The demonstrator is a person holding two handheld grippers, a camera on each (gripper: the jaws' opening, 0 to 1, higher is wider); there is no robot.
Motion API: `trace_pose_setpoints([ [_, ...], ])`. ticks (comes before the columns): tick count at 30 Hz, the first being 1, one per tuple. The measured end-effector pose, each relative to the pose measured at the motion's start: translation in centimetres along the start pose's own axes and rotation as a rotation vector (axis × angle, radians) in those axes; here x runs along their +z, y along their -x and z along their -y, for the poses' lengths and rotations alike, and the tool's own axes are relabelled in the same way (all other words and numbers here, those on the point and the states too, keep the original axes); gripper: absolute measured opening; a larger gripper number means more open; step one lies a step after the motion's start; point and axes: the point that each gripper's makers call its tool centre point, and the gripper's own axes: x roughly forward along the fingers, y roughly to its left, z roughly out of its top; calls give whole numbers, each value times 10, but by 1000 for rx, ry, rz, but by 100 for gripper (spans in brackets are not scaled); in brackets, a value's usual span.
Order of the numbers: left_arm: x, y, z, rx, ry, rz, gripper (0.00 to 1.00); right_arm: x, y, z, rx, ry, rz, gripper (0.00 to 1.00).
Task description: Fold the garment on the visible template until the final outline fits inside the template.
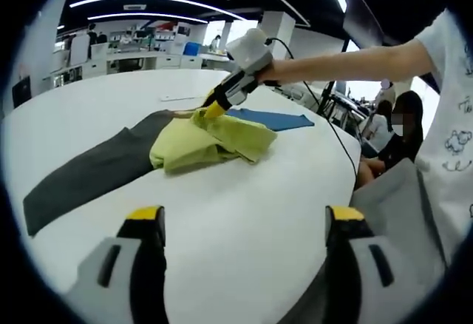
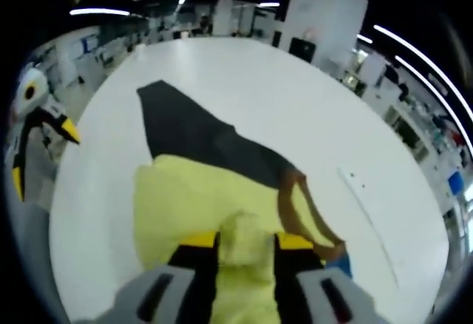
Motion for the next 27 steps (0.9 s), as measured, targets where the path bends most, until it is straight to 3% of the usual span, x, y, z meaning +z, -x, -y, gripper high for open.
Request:
trace_pose_setpoints([
  [13,-1,-3,4,-15,-9,-4,86,-3,19,-19,24,37,35,60],
  [27,1,-12,8,-43,-29,-19,86,-21,49,-47,28,59,60,62],
])
